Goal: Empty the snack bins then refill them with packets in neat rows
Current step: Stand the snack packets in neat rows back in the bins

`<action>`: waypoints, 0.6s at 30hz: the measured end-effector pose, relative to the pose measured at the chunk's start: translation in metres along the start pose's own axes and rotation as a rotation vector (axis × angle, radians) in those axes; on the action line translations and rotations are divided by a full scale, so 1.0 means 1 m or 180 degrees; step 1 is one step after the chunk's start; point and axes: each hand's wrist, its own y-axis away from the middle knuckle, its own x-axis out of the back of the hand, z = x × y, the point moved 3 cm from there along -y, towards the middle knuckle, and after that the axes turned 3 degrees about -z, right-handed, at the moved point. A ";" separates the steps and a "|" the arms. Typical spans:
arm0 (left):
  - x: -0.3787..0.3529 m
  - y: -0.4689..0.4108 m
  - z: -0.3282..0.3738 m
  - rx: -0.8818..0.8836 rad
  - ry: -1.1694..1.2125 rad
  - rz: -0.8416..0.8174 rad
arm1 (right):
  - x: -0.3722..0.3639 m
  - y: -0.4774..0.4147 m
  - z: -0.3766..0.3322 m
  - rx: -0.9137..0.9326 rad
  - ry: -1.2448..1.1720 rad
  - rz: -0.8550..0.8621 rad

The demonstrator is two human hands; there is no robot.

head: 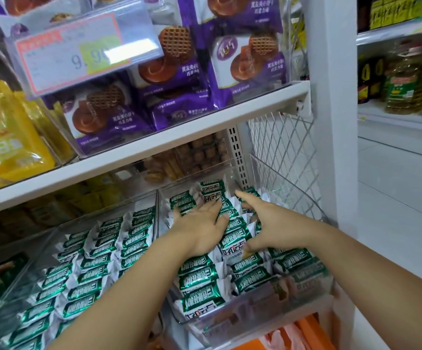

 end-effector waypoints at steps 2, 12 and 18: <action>0.000 0.002 -0.002 -0.0023 0.0015 -0.0073 | 0.000 -0.002 -0.001 -0.0016 0.0021 -0.0024; 0.028 -0.026 -0.012 -0.0031 0.0134 0.0163 | -0.002 -0.011 0.003 0.0107 0.0183 -0.0009; 0.030 -0.057 -0.029 0.0036 0.0491 0.0480 | -0.007 -0.016 0.002 0.0097 0.0439 -0.0041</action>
